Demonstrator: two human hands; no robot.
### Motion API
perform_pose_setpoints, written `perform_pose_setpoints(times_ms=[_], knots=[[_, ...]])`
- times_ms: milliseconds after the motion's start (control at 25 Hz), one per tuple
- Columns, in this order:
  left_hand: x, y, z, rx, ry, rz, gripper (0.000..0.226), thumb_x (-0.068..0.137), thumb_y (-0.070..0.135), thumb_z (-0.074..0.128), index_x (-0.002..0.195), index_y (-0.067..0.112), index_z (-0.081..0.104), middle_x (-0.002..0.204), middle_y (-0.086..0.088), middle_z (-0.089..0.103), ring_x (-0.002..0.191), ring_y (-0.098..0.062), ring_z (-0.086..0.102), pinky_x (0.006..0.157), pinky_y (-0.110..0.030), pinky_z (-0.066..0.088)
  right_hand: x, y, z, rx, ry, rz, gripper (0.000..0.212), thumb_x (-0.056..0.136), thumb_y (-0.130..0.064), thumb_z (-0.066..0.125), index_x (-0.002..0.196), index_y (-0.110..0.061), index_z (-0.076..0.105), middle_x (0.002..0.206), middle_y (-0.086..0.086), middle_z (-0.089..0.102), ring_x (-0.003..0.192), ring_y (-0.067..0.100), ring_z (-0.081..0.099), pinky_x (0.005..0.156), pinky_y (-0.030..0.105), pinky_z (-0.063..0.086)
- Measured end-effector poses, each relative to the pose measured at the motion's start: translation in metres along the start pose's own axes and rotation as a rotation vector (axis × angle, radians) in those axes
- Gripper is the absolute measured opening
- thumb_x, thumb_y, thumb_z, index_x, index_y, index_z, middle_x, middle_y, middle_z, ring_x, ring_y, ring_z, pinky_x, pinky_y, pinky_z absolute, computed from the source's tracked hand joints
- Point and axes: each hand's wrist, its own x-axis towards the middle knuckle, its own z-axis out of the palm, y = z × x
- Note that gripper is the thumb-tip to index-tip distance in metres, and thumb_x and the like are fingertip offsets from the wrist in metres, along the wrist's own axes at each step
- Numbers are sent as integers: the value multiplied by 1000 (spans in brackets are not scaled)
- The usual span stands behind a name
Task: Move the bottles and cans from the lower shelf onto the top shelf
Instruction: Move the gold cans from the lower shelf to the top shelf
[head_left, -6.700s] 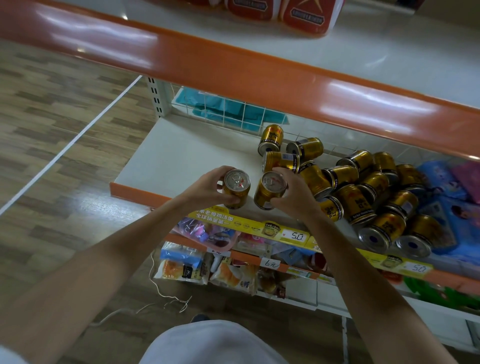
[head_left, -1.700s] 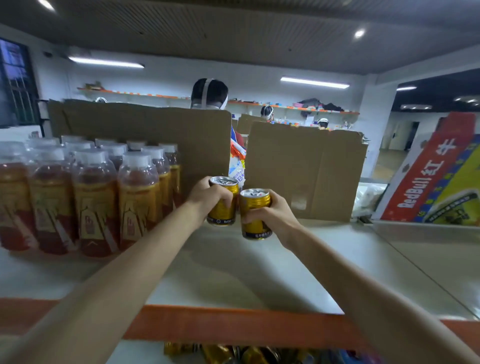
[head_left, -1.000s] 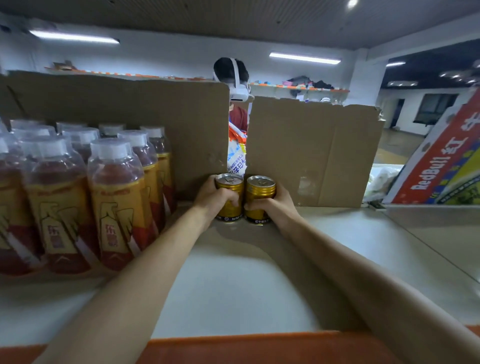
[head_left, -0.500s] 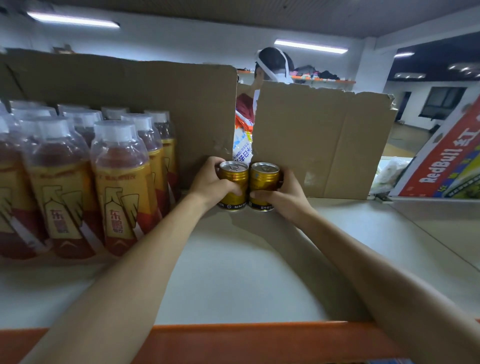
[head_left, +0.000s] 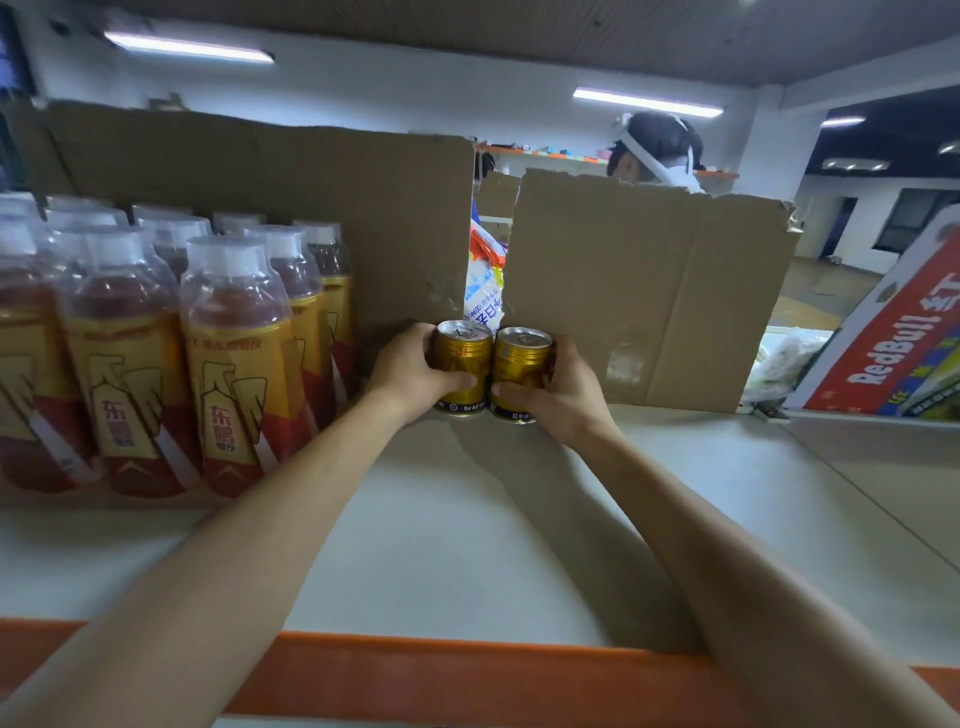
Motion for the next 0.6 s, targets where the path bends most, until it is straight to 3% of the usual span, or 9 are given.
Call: perform_pose_setpoints(times_ms=[120,280,440,600], knots=[[0,4,0,60,-24,-43,63,69,14,87,125,9,57,116,-2,63,106,-17,58,95,-34,48,2,-2,-2,-27,-30,16,66,64,-26,89,116,-18,49,118,5,61,105,21,61,85,34,52],[-10,15,-4,192,-17,-86,57,68,22,87,118,10,63,115,-8,69,107,-25,65,96,-41,51,-1,-8,-7,-140,-43,30,77,59,-38,88,120,-13,48,120,6,55,110,24,55,93,40,51],[-39,40,-19,465,-16,22,43,76,28,78,114,10,66,109,-8,70,101,-26,65,88,-39,53,-8,-19,-21,-338,-64,69,78,48,-63,66,108,-14,59,104,5,59,105,27,53,75,29,42],[-73,52,-36,735,-150,122,34,87,35,64,106,7,65,106,-15,69,100,-33,63,82,-40,52,-45,-40,-39,-405,-52,-6,78,54,-62,62,113,-12,57,108,6,59,106,26,55,72,28,36]])
